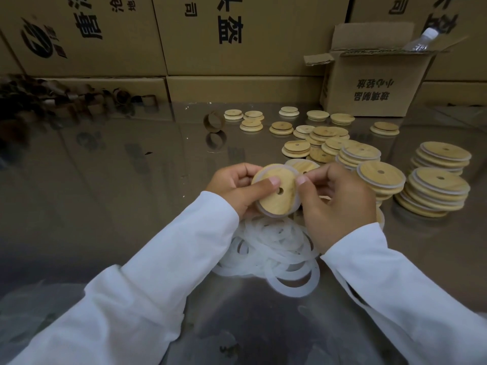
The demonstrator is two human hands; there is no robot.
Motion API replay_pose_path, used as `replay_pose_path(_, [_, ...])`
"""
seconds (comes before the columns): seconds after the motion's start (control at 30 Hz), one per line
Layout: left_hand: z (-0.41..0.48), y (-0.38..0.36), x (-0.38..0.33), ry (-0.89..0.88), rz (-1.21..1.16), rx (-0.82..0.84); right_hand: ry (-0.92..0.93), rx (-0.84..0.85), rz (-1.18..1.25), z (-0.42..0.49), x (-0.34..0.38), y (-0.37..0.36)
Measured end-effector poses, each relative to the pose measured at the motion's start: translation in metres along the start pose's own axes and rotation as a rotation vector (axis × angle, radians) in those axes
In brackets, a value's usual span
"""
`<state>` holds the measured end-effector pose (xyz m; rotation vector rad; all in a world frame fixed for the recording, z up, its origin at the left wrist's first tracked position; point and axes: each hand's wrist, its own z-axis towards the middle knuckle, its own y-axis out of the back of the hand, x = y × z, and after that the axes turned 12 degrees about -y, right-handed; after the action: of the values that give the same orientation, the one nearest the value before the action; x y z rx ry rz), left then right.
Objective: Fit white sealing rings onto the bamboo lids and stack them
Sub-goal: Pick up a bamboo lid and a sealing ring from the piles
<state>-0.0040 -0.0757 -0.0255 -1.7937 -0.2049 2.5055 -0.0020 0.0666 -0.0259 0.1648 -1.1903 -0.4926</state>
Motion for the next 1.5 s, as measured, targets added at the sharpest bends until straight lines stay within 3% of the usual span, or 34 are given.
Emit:
replay_pose_path(0.13, [-0.0001, 0.0026, 0.0020, -0.031, 0.080, 0.036, -0.004, 0.038, -0.005, 0.0001, 0.0006, -0.0019])
replay_pose_path(0.33, [0.0004, 0.0021, 0.0003, -0.030, 0.058, 0.035, -0.120, 0.090, 0.078, 0.0033, 0.0028, -0.0032])
replay_pose_path(0.7, [0.0009, 0.0020, 0.0005, -0.033, 0.018, 0.029, -0.163, 0.136, 0.094, 0.0016, 0.0049, -0.0020])
replay_pose_path(0.97, [0.0010, 0.0008, 0.0033, -0.027, -0.040, -0.029, -0.022, 0.065, -0.066, -0.0041, 0.0022, -0.0017])
replay_pose_path(1.23, [0.0018, 0.0016, 0.0029, -0.057, -0.050, -0.013, -0.226, 0.071, 0.110, 0.0019, 0.0032, -0.0037])
replay_pose_path(1.5, [0.0041, 0.0044, 0.0029, -0.062, -0.041, -0.053, -0.235, 0.124, 0.153, 0.0038, 0.0007, -0.0034])
